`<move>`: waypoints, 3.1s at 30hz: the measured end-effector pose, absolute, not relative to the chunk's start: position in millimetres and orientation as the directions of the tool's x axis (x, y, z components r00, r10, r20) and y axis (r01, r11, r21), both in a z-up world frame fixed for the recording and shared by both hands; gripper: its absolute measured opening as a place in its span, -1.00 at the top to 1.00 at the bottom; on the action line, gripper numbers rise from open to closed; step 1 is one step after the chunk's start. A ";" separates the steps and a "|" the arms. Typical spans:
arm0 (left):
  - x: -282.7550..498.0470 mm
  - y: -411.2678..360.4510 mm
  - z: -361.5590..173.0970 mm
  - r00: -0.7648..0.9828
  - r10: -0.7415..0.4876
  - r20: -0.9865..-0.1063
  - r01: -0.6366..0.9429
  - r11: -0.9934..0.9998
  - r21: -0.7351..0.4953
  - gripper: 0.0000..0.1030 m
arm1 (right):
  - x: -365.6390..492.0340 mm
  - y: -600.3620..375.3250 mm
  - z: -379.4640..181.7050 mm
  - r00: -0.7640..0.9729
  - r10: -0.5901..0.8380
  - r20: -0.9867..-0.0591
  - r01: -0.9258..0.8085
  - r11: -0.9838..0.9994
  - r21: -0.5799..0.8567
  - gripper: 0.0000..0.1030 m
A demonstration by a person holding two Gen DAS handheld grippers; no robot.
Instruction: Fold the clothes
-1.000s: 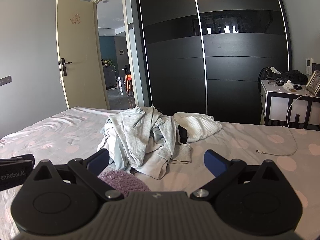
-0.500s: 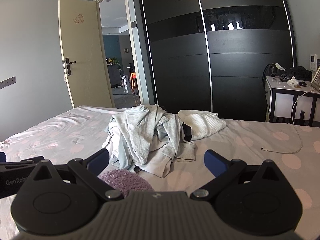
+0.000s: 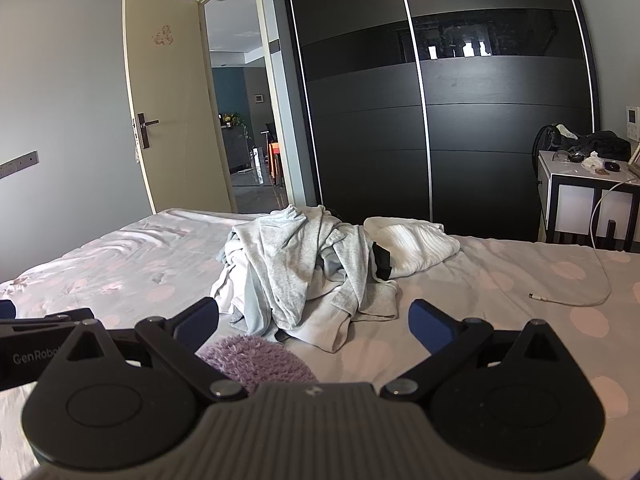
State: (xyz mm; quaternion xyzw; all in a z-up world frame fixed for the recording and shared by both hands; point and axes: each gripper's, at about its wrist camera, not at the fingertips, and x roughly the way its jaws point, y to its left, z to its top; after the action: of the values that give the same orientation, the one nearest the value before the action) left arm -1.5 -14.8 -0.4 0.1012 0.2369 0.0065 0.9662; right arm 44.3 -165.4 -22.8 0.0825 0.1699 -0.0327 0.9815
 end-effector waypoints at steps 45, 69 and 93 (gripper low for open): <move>-2.5 -14.4 -0.8 0.881 0.077 -0.468 0.020 0.980 0.198 -0.56 | 43.5 -163.5 -23.5 0.940 -0.013 -0.340 0.068 0.986 0.151 -0.98; 48.5 18.6 -30.7 0.798 0.077 -0.597 0.022 0.987 0.157 -0.56 | 117.8 -134.5 -20.7 0.875 0.284 -0.393 -0.241 0.958 0.155 -0.98; 124.5 151.1 -99.2 0.589 0.206 -0.782 -0.191 0.975 0.113 -0.56 | 432.0 -151.0 -47.4 0.848 0.021 -0.530 -0.104 0.986 -0.127 -0.47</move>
State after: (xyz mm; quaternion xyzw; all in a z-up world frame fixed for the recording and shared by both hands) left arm 124.5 151.1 -99.2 0.0085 0.4397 0.1112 0.8912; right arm 432.0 -151.0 -47.4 -0.0755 0.2738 0.0326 0.9583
